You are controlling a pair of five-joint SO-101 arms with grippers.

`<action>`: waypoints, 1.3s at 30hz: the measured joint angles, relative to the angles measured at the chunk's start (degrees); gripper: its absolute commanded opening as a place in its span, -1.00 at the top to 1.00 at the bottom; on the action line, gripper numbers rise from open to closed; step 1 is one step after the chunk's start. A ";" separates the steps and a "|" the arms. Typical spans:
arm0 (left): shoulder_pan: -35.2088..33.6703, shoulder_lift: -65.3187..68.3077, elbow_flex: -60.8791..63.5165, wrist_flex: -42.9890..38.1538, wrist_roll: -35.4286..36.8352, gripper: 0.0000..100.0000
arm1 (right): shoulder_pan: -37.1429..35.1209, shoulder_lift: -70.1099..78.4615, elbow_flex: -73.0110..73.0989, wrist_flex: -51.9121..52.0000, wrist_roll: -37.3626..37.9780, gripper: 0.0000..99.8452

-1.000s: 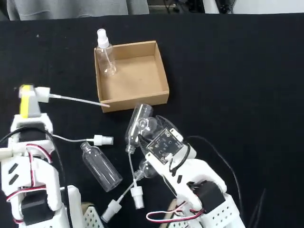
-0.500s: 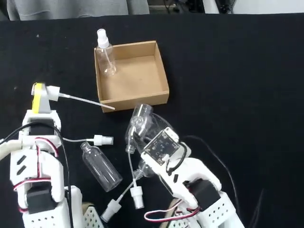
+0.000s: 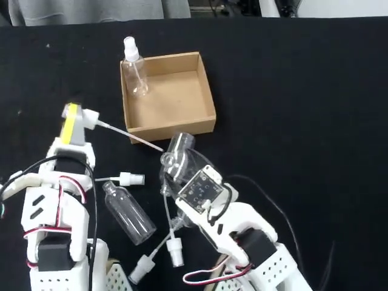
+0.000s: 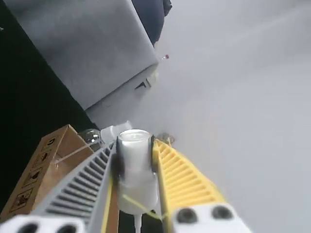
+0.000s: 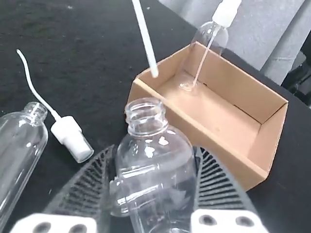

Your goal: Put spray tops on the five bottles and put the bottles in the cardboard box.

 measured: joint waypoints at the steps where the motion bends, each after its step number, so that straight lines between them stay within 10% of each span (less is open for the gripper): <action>1: 0.62 0.00 0.00 0.62 -0.09 0.94 | 0.00 0.00 0.00 -0.26 0.00 0.79; 39: 8.35 0.09 5.54 1.32 -2.11 0.94 | 0.00 0.00 0.00 -0.53 -0.09 0.79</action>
